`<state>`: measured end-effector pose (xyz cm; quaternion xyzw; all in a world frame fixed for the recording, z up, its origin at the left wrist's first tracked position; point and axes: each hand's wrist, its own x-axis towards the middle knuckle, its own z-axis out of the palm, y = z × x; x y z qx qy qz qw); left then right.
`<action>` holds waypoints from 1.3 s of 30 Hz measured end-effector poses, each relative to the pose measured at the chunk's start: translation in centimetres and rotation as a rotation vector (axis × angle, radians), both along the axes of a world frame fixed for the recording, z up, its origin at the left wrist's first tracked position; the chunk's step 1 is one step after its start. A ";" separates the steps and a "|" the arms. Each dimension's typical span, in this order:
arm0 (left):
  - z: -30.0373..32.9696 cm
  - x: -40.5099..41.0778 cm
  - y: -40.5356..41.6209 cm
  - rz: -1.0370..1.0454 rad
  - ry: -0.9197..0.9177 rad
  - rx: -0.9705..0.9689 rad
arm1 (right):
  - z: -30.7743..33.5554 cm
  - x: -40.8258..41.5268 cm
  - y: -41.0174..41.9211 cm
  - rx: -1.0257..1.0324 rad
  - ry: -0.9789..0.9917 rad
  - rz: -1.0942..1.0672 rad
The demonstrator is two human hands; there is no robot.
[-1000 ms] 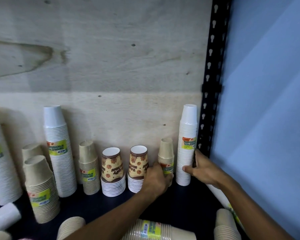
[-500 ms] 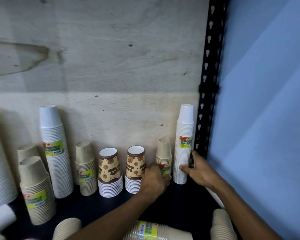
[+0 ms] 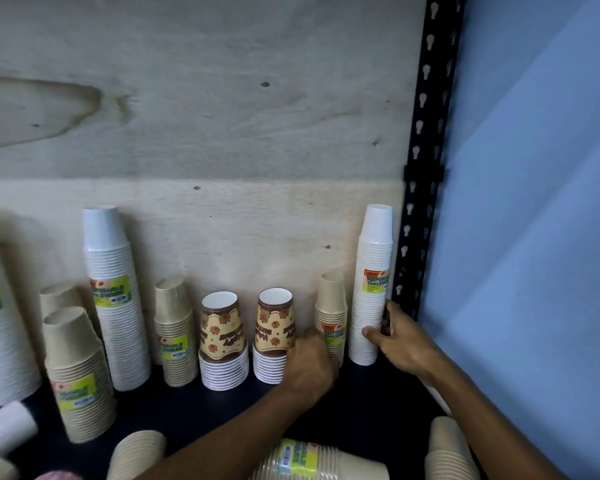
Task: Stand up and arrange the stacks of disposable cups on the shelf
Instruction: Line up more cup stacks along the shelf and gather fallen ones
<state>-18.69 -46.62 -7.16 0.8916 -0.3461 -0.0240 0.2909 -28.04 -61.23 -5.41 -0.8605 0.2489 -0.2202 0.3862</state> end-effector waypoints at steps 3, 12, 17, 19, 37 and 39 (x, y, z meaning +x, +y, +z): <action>-0.1 -0.3 -0.2 0.013 -0.061 0.047 | -0.1 0.0 0.0 -0.005 -0.001 -0.006; -0.4 -0.3 0.2 0.011 -0.049 0.075 | 0.0 0.0 0.3 0.053 0.003 -0.028; 0.3 -0.2 0.8 0.010 0.032 0.082 | 0.6 -0.2 0.8 0.053 0.038 -0.043; 0.8 -0.3 1.3 0.004 0.023 0.097 | 0.8 -0.4 0.4 0.029 0.073 -0.052; 5.2 -2.5 11.1 -0.534 0.074 0.408 | 6.2 -9.3 4.6 -0.501 0.951 -0.368; 5.4 -2.1 11.9 -0.562 0.112 0.428 | 6.6 -10.1 6.0 -0.478 1.019 -0.358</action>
